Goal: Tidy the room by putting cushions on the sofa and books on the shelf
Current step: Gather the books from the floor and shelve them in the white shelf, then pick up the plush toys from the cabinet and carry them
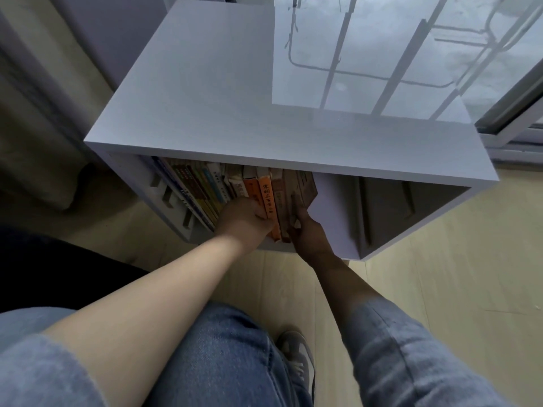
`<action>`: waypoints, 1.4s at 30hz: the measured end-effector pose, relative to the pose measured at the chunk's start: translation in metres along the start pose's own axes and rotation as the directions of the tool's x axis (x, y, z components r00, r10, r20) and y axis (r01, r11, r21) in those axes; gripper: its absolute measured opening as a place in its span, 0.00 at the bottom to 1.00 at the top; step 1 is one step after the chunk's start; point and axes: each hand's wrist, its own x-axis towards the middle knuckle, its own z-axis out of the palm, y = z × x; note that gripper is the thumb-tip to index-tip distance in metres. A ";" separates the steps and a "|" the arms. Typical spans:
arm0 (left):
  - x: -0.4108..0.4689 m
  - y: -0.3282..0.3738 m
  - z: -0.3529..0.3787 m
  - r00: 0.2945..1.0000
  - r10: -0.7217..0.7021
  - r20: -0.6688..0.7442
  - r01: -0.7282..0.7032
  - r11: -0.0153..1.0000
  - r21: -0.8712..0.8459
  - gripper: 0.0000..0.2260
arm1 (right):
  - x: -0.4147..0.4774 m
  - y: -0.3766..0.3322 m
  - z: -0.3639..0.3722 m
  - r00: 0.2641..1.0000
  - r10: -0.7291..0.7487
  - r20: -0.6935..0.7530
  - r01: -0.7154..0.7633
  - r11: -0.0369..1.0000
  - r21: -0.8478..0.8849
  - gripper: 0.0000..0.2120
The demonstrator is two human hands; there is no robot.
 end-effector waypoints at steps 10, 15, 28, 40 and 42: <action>-0.033 0.008 -0.009 0.998 -0.057 0.021 0.057 0.998 0.006 0.04 | -0.078 -0.025 -0.036 0.991 0.087 -0.103 -0.063 0.975 0.215 0.26; -0.074 0.012 -0.020 0.999 -0.048 0.015 0.049 0.994 -0.100 0.09 | -0.154 -0.042 -0.066 0.971 0.104 -0.217 -0.030 0.946 0.322 0.17; -0.225 0.065 -0.063 0.959 0.179 -0.222 -0.267 0.837 -0.479 0.11 | -0.291 -0.130 -0.155 0.879 0.071 -0.472 0.192 0.853 0.486 0.14; -0.153 0.113 -0.115 0.934 0.217 -0.284 -0.354 0.674 -0.649 0.12 | -0.209 -0.175 -0.209 0.888 0.072 -0.454 0.235 0.776 0.585 0.19; -0.126 0.116 -0.116 0.940 0.195 -0.279 -0.335 0.673 -0.660 0.12 | -0.176 -0.175 -0.212 0.899 0.076 -0.432 0.217 0.779 0.588 0.20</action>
